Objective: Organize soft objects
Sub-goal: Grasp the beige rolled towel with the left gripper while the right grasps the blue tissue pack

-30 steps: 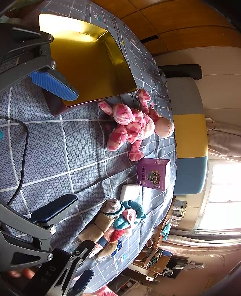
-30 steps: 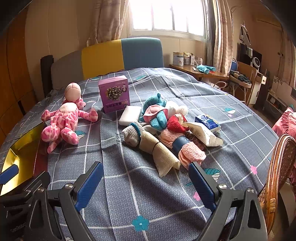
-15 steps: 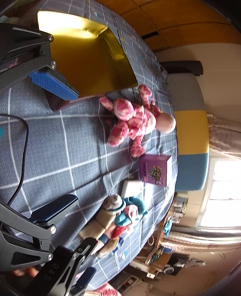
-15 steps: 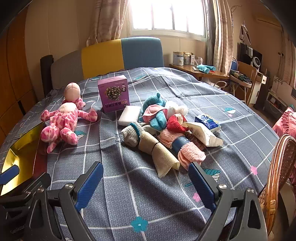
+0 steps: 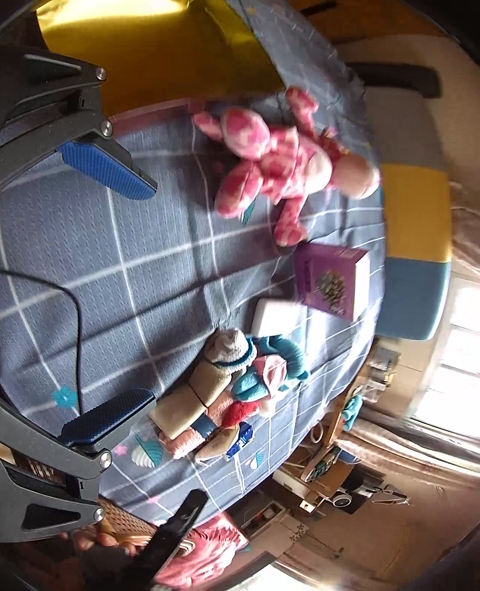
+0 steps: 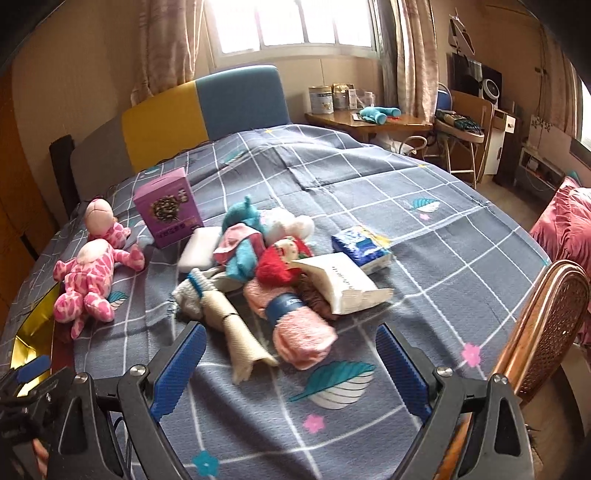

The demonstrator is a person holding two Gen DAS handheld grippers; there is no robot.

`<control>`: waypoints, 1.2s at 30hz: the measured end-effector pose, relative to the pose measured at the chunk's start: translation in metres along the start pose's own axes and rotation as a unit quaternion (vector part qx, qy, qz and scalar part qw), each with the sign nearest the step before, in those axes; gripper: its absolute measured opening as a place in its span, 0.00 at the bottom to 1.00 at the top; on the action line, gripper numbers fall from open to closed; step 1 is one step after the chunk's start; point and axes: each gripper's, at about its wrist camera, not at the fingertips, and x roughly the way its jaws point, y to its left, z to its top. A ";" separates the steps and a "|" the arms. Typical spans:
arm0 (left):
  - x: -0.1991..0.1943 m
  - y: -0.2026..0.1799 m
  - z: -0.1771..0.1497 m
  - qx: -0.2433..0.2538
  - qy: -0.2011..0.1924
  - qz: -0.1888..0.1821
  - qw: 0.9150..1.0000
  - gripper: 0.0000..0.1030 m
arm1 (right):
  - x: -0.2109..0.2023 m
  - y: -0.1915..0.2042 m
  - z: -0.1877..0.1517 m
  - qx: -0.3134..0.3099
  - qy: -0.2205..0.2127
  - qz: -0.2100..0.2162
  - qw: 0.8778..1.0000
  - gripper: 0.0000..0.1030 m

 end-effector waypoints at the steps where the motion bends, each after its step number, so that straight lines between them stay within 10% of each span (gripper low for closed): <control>1: 0.004 -0.002 0.004 -0.004 0.006 -0.009 1.000 1.00 | 0.000 -0.007 0.002 0.000 0.004 0.001 1.000 0.92; 11: 0.064 -0.059 0.043 -0.033 0.075 -0.077 0.994 0.98 | 0.004 -0.047 0.009 0.012 0.017 0.014 1.000 0.92; 24: 0.153 -0.104 0.037 -0.046 0.166 -0.078 0.982 0.40 | 0.004 -0.069 0.009 0.040 0.017 0.036 0.998 0.84; 36: 0.082 -0.060 0.024 0.014 0.070 -0.086 0.994 0.14 | 0.013 -0.064 0.012 0.028 0.037 0.040 0.998 0.58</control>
